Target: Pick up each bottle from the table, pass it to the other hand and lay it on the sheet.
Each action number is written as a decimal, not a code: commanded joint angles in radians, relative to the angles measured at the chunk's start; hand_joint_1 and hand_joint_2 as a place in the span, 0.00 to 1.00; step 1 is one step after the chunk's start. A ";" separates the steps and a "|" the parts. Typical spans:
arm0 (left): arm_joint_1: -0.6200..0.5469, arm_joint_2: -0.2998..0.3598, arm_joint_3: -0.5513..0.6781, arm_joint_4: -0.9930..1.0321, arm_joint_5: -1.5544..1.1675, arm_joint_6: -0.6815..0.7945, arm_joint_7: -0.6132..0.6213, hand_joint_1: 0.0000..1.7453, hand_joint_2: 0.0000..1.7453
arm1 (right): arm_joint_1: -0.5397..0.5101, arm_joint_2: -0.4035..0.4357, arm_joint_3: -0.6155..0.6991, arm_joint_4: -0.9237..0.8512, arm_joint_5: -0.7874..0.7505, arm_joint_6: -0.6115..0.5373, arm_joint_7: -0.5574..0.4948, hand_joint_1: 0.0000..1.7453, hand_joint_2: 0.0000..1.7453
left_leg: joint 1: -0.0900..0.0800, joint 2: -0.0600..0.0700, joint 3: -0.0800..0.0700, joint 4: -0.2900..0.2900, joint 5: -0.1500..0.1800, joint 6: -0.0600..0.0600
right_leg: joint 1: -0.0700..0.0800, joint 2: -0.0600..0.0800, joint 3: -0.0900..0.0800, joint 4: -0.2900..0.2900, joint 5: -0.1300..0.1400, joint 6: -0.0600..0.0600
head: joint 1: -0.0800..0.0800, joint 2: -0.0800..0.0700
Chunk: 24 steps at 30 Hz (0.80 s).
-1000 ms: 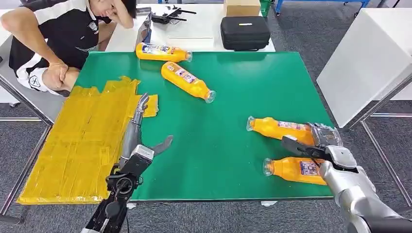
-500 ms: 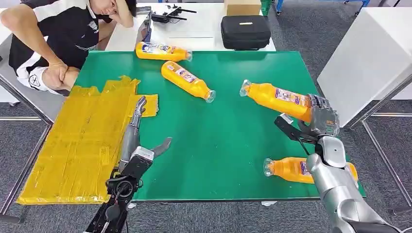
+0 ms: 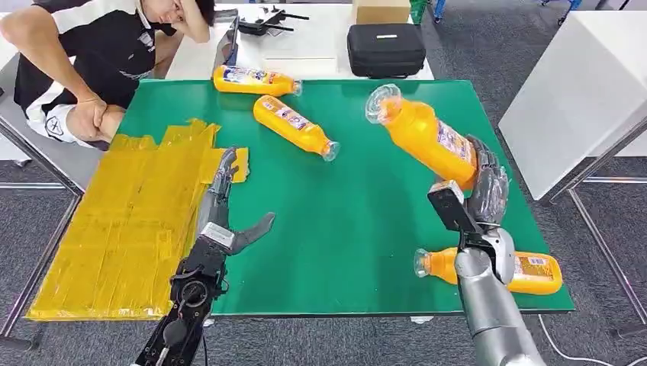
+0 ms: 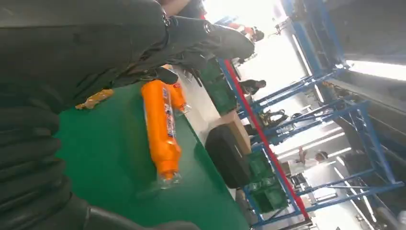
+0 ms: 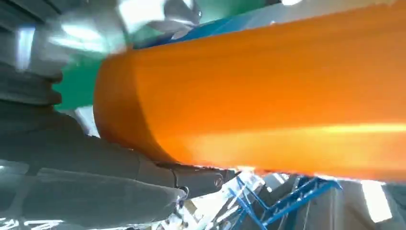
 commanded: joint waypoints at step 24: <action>-0.022 0.039 -0.097 -0.095 0.093 -0.095 0.024 0.00 1.00 | -0.030 0.148 0.208 0.077 -0.338 0.370 -0.078 1.00 1.00 | 0.001 0.005 0.002 0.000 -0.001 -0.003 | 0.000 0.005 0.002 0.000 0.000 -0.001 | 0.000 0.000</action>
